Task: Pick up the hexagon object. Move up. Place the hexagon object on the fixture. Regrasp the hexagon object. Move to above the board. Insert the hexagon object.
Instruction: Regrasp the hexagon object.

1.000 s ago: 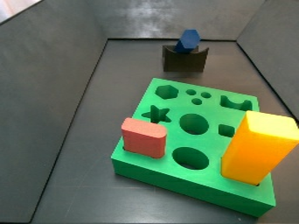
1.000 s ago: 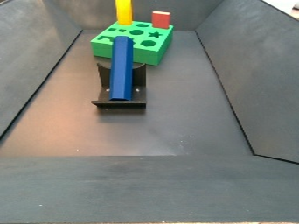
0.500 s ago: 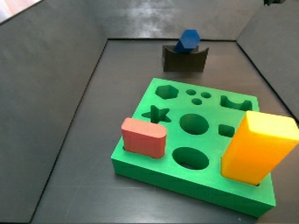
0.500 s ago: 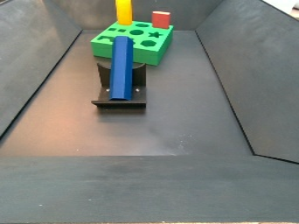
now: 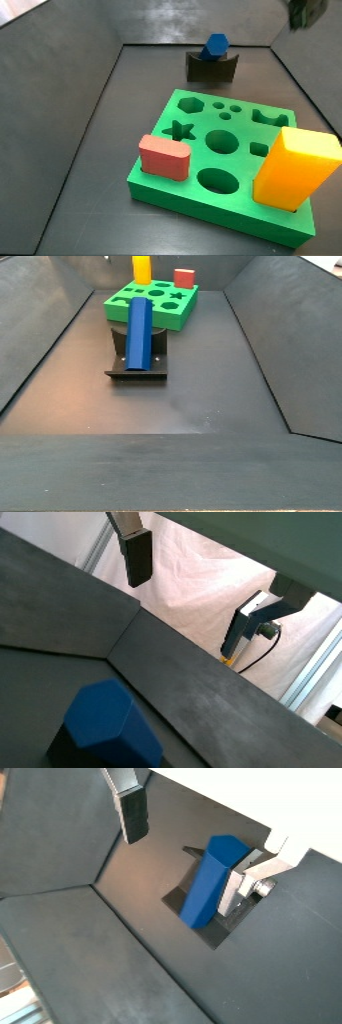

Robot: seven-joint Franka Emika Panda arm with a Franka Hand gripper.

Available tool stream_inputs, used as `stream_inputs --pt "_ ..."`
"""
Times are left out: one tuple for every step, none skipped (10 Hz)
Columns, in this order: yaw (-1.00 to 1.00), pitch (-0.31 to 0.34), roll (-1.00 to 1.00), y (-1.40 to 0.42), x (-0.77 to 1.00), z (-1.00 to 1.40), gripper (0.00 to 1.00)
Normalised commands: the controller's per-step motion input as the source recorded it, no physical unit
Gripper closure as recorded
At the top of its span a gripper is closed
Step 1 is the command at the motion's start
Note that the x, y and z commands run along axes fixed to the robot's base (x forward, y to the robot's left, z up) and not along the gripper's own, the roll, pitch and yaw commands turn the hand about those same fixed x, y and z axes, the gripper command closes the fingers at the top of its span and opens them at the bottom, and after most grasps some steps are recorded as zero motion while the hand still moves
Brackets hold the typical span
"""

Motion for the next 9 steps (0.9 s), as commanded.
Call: stream_inputs --pt "0.09 -0.061 0.09 0.03 0.07 -1.00 0.00" --pt "0.07 -0.070 0.08 0.03 0.08 -1.00 0.00" --pt "0.06 -0.074 0.08 0.03 0.08 -1.00 0.00" --pt "0.03 -0.074 0.07 0.02 0.10 -1.00 0.00" --pt "0.02 -0.066 0.07 0.02 0.10 -1.00 0.00" --pt "0.00 -0.050 0.07 0.01 0.12 -0.98 0.00" --pt "0.00 -0.044 0.07 0.01 0.11 -0.87 0.00" --pt "-0.01 -0.017 0.06 0.00 0.09 -0.60 0.00" --pt "0.00 -0.010 0.06 0.00 0.09 -0.49 0.00"
